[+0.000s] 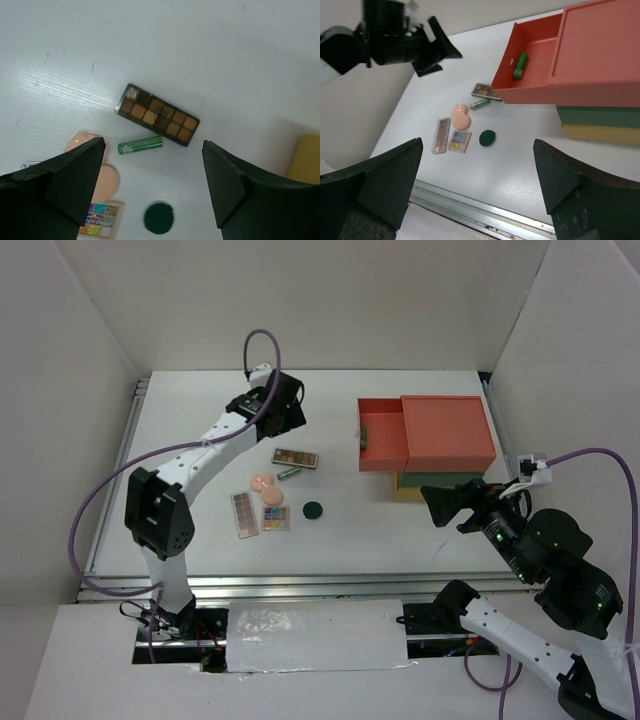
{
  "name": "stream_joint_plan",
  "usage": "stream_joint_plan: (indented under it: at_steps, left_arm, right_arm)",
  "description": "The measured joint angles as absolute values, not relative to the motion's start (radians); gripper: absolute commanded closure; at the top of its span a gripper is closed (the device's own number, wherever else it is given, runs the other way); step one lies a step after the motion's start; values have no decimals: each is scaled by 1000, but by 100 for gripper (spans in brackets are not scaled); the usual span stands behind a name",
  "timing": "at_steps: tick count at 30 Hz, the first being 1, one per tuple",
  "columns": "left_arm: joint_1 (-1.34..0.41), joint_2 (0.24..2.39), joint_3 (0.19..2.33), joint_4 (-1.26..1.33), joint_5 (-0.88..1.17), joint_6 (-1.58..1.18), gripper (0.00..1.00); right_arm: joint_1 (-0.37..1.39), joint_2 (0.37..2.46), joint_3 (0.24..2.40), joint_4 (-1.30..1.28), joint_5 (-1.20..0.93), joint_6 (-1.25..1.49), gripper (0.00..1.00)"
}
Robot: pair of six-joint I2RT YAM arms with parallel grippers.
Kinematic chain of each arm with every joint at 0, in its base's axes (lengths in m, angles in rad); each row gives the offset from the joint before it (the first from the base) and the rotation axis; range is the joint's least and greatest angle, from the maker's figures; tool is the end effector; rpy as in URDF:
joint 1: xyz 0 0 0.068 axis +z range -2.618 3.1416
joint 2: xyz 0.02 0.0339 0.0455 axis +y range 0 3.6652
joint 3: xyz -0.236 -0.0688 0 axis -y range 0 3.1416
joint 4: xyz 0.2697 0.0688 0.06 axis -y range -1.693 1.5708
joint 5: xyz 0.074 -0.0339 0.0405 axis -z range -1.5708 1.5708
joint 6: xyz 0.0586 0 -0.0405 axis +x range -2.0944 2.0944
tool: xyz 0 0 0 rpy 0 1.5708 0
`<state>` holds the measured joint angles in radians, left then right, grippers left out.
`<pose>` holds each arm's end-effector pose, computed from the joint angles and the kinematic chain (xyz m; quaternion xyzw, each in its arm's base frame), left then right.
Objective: Organize the makeup
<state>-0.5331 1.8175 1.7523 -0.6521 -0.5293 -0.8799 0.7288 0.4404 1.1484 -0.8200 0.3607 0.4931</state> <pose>0.3979 -0.2004 0.3028 -0.2582 0.8468 -0.0782 0.4585 0.0887 0.0514 0.4207 0.0325 0.7425 0.2665 0.6137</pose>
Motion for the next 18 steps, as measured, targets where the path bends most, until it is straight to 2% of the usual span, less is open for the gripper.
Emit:
stream_joint_plan:
  at_steps: [5,11,13,16,17,18]
  left_arm:
    - [-533,1941,1708,-619,-399,-701,2]
    - [-524,1902,1526,-458,-241,-456,1]
    - [-513,1893,1471,-421,-186,-412,4]
    - [-491,1899,1437,-388,-119,-358,16]
    - [-485,1904,1438,-382,-104,-341,24]
    - [-480,1908,1439,-372,-96,-335,28]
  right_arm:
    - [729,442,1103,-797,322,483,0]
    - [729,437,1052,-757,236,452,0]
    - [729,436,1045,-739,210,445,0]
    - [729,438,1040,-719,175,438,0]
    - [729,439,1040,-715,165,436,0]
    - [729,440,1039,-711,158,435,0]
